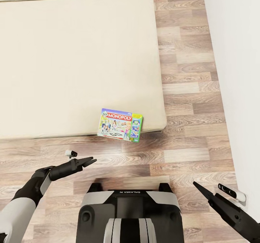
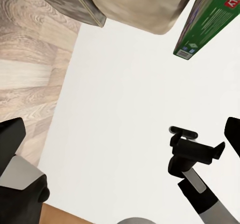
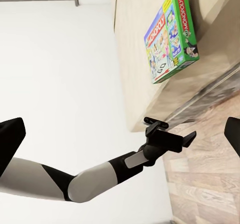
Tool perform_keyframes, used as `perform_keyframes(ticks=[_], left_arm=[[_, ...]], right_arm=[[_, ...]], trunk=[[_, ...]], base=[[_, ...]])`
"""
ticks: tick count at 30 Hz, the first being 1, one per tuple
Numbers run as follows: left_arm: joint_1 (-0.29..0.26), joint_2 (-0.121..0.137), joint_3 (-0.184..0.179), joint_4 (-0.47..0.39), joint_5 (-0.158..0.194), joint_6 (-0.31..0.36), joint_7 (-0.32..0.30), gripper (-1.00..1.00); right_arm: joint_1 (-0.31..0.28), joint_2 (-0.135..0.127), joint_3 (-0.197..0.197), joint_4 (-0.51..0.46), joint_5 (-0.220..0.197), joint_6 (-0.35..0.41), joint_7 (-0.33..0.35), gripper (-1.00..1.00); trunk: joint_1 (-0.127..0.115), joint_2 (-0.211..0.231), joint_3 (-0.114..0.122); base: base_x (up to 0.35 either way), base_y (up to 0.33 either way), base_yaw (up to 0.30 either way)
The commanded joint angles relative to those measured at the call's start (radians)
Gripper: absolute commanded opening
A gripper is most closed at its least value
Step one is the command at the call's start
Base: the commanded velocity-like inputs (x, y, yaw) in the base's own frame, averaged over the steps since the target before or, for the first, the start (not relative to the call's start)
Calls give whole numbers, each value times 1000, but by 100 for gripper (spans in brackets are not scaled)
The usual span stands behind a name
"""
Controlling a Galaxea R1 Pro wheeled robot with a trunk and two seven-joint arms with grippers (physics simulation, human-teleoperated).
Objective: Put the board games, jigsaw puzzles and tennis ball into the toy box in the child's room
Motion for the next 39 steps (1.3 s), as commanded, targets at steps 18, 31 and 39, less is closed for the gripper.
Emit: perform_keyframes(ticks=[18,31,39], left_arm=[[0,-10,1,5,0,11,-4,100],[0,-37,1,6,-3,13,-4,100],[0,-40,1,6,-2,13,-4,100]], right_arm=[[0,3,1,-2,-1,8,1,100],[0,4,6,-3,-1,8,-3,100],[0,4,8,-3,-1,8,-7,100]], trunk=[[0,0,0],[0,0,0],[0,0,0]], base=[[0,-78,0],[0,-35,0],[0,-192,0]])
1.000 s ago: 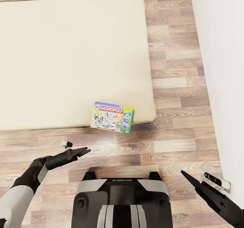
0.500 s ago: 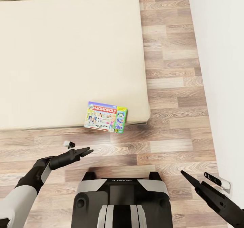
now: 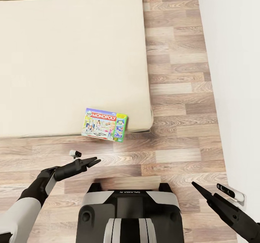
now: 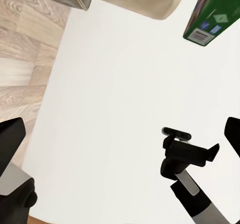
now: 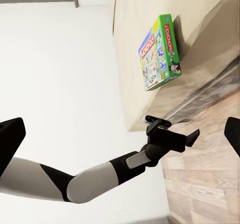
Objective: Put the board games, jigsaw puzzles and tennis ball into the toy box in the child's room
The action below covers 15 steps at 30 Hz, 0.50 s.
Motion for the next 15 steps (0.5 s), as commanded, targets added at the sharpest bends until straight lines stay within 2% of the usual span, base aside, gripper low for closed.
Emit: perform_keyframes(ticks=[1,6,15], left_arm=[[0,0,0,0,-1,11,-4,100],[0,-1,-1,0,-1,11,-4,100],[0,-1,-1,0,-1,9,-4,100]], right_arm=[[0,0,1,0,-4,10,0,100],[0,0,1,0,-4,10,-1,100],[0,-1,1,0,-4,10,-2,100]], trunk=[[0,0,0],[0,0,0],[0,0,0]], base=[[0,-174,0],[0,-94,0],[0,-23,0]])
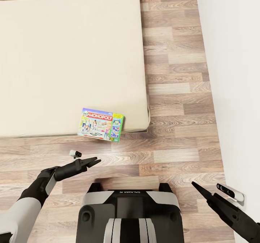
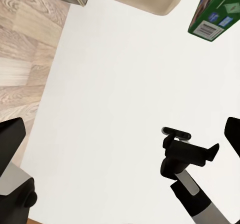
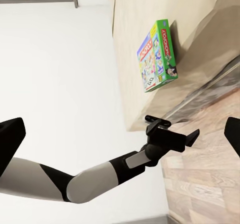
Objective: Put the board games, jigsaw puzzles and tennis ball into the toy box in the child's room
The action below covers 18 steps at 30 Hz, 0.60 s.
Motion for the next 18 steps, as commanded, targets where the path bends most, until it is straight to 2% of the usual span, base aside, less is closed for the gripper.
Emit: perform_keyframes(ticks=[1,10,18], left_arm=[[0,0,0,0,0,10,-4,100],[3,0,0,-2,2,8,-4,100],[4,0,0,-6,2,9,-4,100]], right_arm=[[0,0,0,0,-4,10,0,100],[0,0,2,0,-4,10,0,100],[0,0,1,0,-4,10,0,100]], trunk=[[0,0,0],[0,0,0],[-31,56,25]], base=[[0,-8,0],[0,-3,0],[0,0,0]])
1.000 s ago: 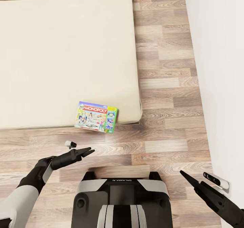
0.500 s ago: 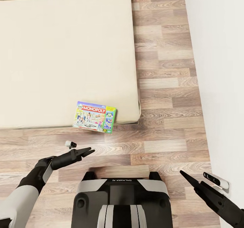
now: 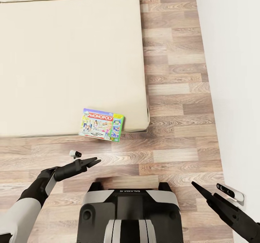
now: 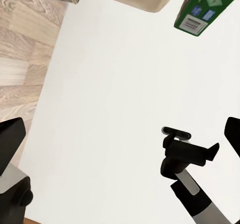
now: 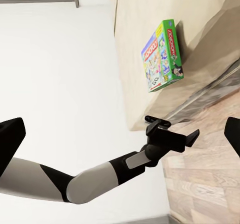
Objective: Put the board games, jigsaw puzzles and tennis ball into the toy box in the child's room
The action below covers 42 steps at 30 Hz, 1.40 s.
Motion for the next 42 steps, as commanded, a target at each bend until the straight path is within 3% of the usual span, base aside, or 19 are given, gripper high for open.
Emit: perform_keyframes(ticks=[1,13,24,33,42], left_arm=[[0,0,0,-1,0,11,-4,100],[0,0,0,-3,-1,11,-4,100],[0,-1,-2,-4,-1,13,-4,100],[0,-2,-3,-4,-2,12,-4,100],[0,-7,-4,-4,-2,13,-4,100]], right_arm=[[1,0,0,0,-4,10,0,100],[1,0,0,0,-4,10,0,100],[1,0,1,0,-4,10,0,100],[1,0,1,0,-4,10,0,100],[1,0,1,-2,-4,10,0,100]], trunk=[[-4,7,3],[-8,14,6],[-50,91,41],[-50,91,41],[-77,140,63]], base=[[0,0,0],[0,0,0],[0,0,0],[0,0,0],[0,0,0]])
